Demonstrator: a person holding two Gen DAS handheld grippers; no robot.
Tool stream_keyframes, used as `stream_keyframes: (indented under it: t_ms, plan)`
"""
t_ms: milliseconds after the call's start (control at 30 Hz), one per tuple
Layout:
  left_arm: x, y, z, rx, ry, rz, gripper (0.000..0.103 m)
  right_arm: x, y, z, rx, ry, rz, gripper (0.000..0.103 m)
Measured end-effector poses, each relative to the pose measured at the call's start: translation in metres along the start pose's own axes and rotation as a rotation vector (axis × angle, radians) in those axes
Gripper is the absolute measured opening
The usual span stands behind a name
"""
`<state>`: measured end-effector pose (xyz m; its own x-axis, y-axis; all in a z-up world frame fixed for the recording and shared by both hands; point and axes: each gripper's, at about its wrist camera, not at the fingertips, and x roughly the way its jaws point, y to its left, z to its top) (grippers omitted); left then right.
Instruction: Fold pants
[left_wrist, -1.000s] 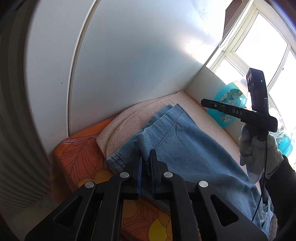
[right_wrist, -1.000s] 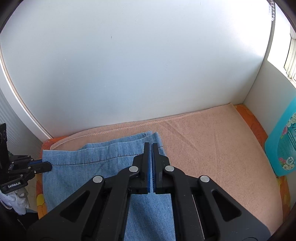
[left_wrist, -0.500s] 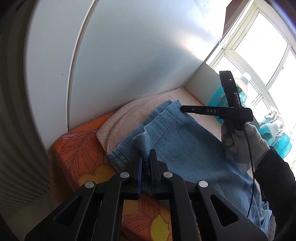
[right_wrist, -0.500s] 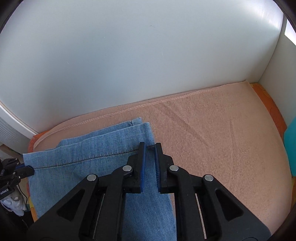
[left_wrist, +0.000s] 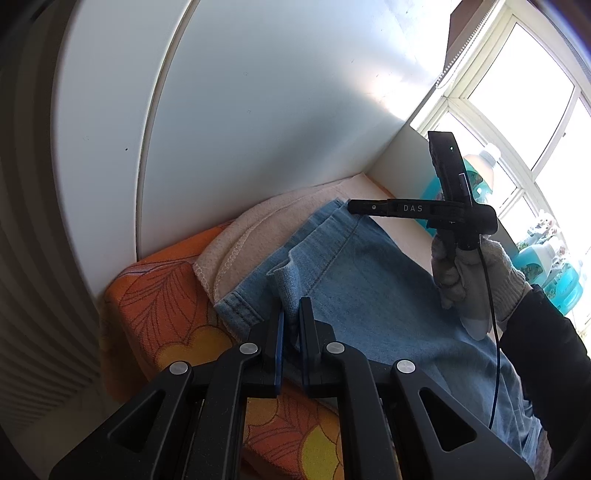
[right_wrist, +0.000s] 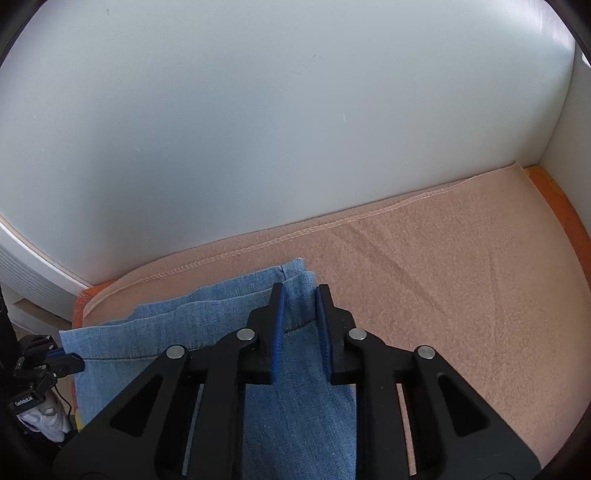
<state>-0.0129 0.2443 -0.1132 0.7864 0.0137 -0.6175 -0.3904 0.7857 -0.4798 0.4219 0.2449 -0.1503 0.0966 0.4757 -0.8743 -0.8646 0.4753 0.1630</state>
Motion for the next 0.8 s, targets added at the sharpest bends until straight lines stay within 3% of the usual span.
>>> stream_keyframes:
  t_ms: [333,633,800]
  plan:
    - [-0.011,0.004,0.006,-0.014,-0.042,-0.019,0.006,-0.04,0.039,0.016,-0.056,-0.1,-0.1,0.004]
    - [-0.004,0.01,0.004,-0.014,-0.018,0.023,0.006,-0.001,0.037,0.011,-0.046,-0.021,-0.131,0.004]
    - [-0.004,0.008,0.004,0.002,-0.006,0.043,0.006,-0.013,0.031,0.012,0.0,-0.03,-0.106,0.004]
